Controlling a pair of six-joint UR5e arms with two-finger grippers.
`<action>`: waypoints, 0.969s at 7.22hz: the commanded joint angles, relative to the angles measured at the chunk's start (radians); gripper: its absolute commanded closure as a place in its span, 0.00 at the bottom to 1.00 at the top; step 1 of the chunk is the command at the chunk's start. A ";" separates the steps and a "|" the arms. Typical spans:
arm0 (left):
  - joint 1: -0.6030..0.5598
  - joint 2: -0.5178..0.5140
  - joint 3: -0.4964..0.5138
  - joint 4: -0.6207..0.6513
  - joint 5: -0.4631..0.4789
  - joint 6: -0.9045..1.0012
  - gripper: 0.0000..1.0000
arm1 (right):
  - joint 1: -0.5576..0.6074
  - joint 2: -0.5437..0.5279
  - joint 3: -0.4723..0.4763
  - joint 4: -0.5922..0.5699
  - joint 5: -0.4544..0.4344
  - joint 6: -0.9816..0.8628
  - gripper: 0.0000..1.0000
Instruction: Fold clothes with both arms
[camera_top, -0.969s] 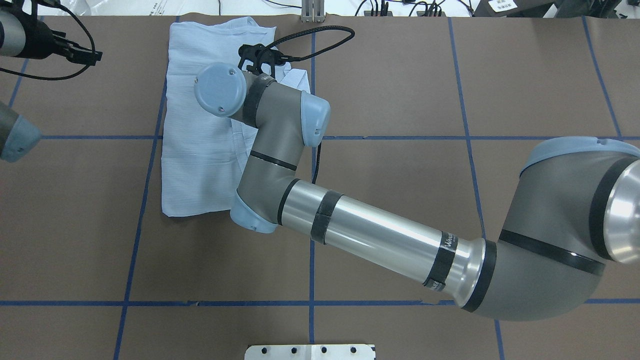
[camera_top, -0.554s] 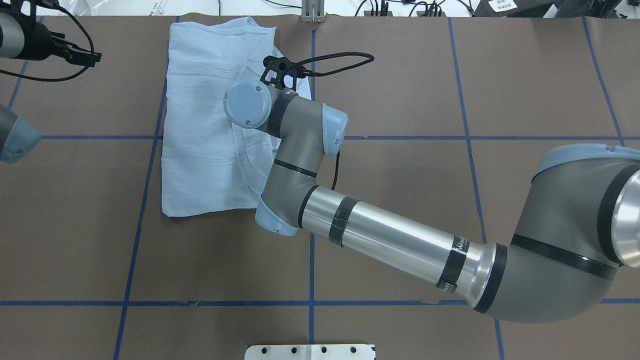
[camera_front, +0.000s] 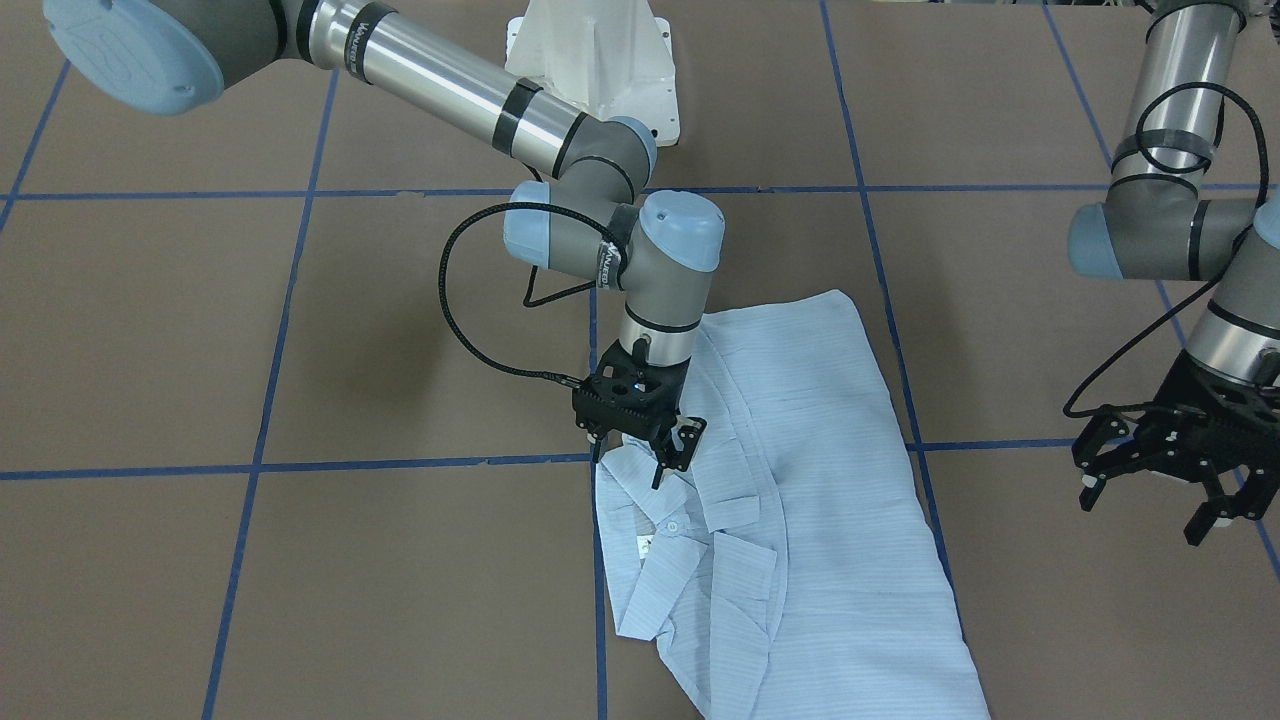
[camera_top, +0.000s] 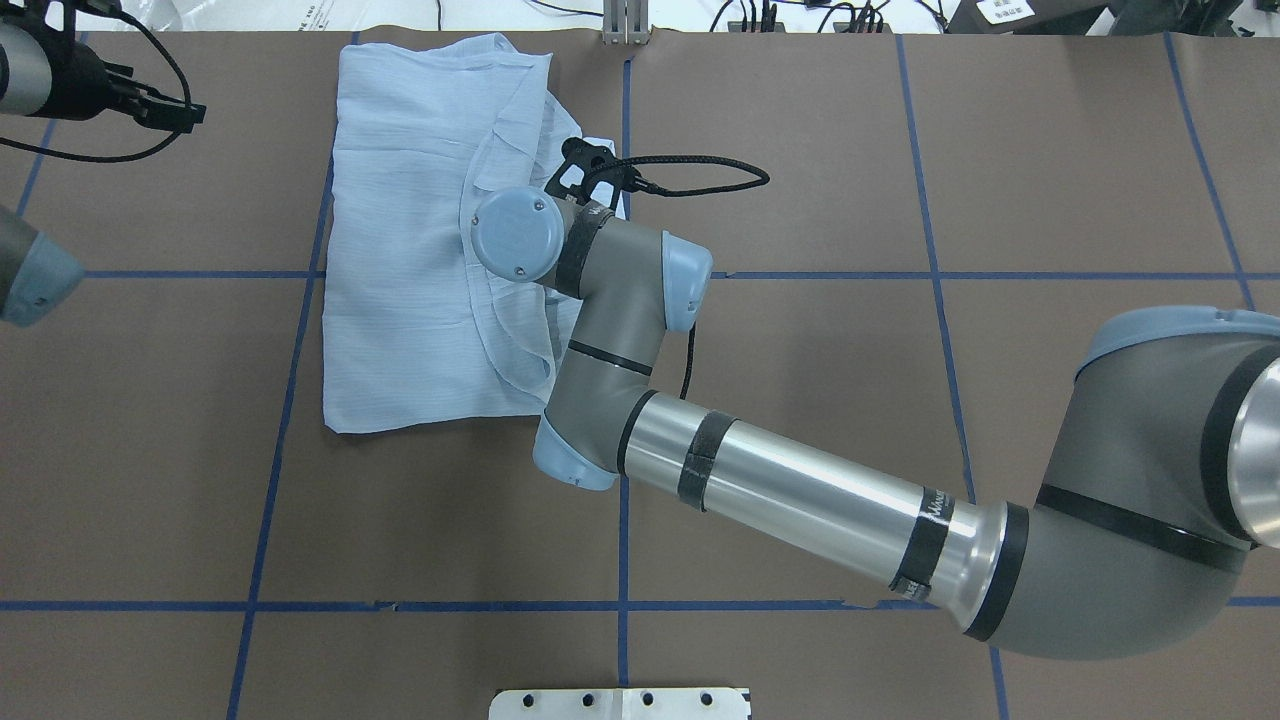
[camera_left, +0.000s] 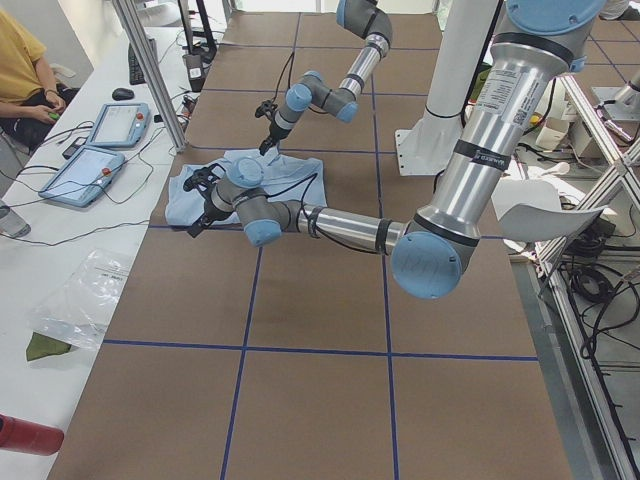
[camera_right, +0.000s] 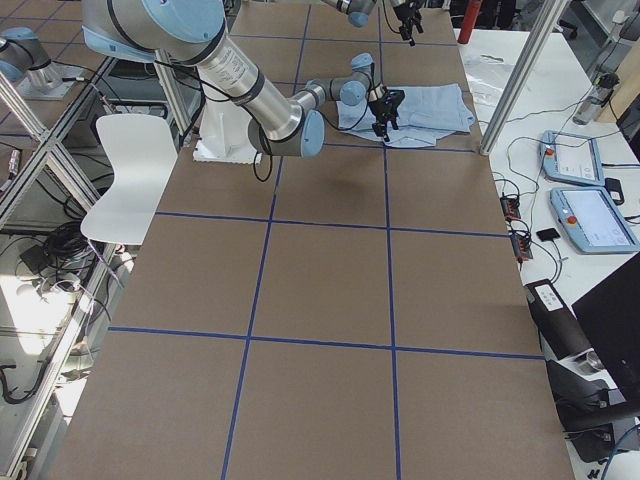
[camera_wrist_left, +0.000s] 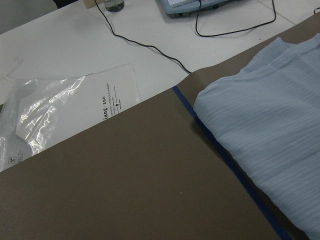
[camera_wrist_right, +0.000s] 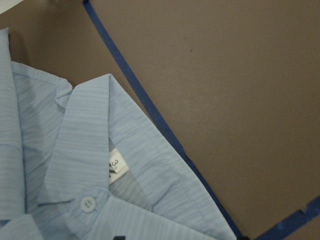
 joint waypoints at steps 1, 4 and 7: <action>0.000 0.000 0.000 0.000 0.000 0.000 0.00 | -0.020 -0.010 0.014 -0.006 -0.008 0.050 0.27; 0.000 0.001 0.000 0.000 0.000 0.000 0.00 | -0.027 -0.011 0.016 -0.006 -0.034 0.051 0.74; -0.001 0.003 -0.002 0.000 0.000 0.000 0.00 | -0.024 -0.011 0.016 -0.004 -0.040 0.057 1.00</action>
